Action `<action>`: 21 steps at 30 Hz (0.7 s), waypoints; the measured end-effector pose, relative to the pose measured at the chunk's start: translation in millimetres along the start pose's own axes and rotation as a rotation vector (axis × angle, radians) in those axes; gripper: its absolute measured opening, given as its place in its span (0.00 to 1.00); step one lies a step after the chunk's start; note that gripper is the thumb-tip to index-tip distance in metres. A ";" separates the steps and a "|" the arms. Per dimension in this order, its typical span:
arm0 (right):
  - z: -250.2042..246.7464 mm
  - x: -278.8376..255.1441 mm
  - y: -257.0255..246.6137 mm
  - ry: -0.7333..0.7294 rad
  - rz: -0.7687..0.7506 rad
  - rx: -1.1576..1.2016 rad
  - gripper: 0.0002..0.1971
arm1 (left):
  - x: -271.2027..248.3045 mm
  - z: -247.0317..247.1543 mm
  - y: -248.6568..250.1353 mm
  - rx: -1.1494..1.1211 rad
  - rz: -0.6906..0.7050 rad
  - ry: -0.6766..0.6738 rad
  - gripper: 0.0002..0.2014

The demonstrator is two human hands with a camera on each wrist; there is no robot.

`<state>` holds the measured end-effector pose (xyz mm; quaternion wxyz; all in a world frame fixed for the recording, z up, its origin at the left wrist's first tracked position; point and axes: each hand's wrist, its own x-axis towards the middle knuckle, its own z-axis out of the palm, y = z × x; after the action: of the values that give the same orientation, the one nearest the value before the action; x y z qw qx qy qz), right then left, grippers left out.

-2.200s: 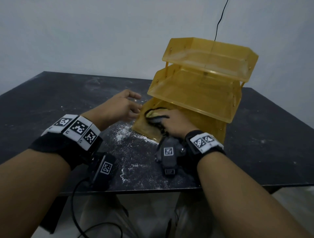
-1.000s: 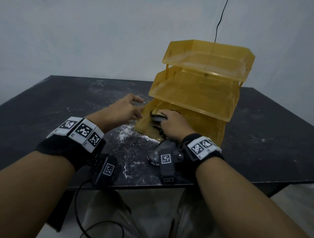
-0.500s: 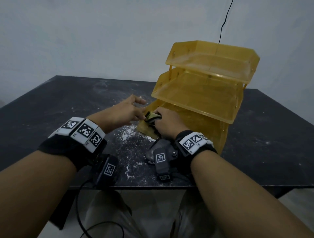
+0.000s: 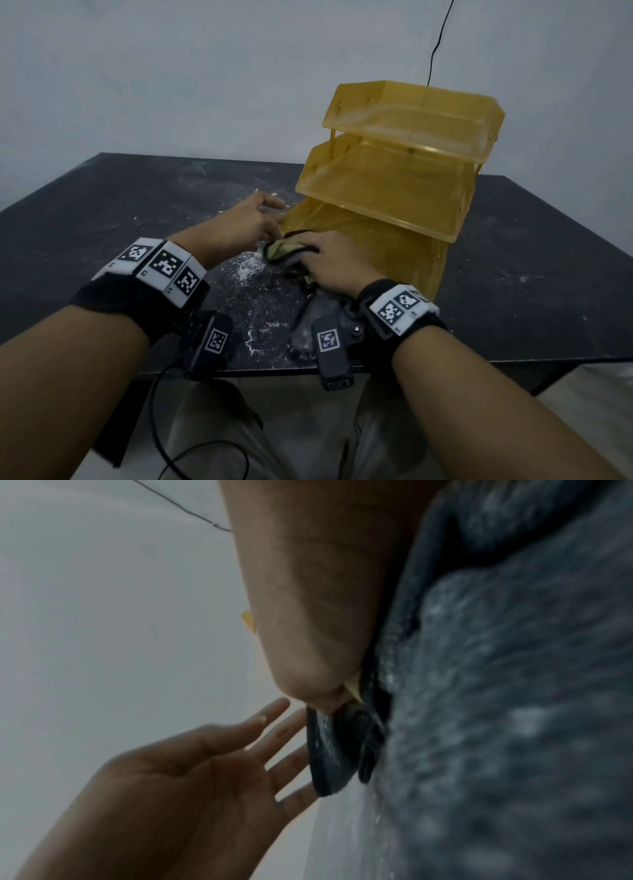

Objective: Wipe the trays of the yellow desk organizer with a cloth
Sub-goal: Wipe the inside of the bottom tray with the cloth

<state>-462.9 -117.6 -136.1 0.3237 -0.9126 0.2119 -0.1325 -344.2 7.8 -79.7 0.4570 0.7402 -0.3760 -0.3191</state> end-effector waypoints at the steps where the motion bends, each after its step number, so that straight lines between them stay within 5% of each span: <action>1: 3.1 -0.6 -4.3 -0.024 -0.031 0.024 0.13 | -0.5 0.3 1.1 0.005 0.004 -0.003 0.22; 3: -2.7 -8.2 -5.7 0.014 -0.052 0.087 0.13 | -1.8 0.9 1.6 0.030 0.015 -0.011 0.22; 5: -14.1 -21.5 2.4 0.228 -0.008 0.060 0.15 | -2.8 2.6 0.7 0.047 0.026 -0.015 0.21; 8: -24.6 -40.7 18.9 0.424 0.226 -0.143 0.16 | -1.2 5.6 -0.2 0.042 0.029 -0.005 0.20; 10: -21.2 -40.7 20.0 0.309 0.241 -0.154 0.16 | -0.2 7.3 2.2 0.027 0.031 0.014 0.21; 16: 8.1 -30.2 -21.1 -0.019 -0.065 0.133 0.13 | -2.8 9.6 6.1 0.078 0.026 0.019 0.21; 18: 1.4 -38.2 -18.4 0.086 -0.057 0.189 0.15 | -4.8 10.2 6.3 0.123 0.037 0.006 0.22; 21: -19.1 -51.3 4.2 0.434 0.152 0.014 0.16 | -6.6 13.5 6.4 0.158 0.047 -0.019 0.22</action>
<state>-516.4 -106.5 -129.8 0.2858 -0.8418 0.3438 -0.3024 -360.3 5.6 -78.1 0.4011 0.7619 -0.4214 -0.2847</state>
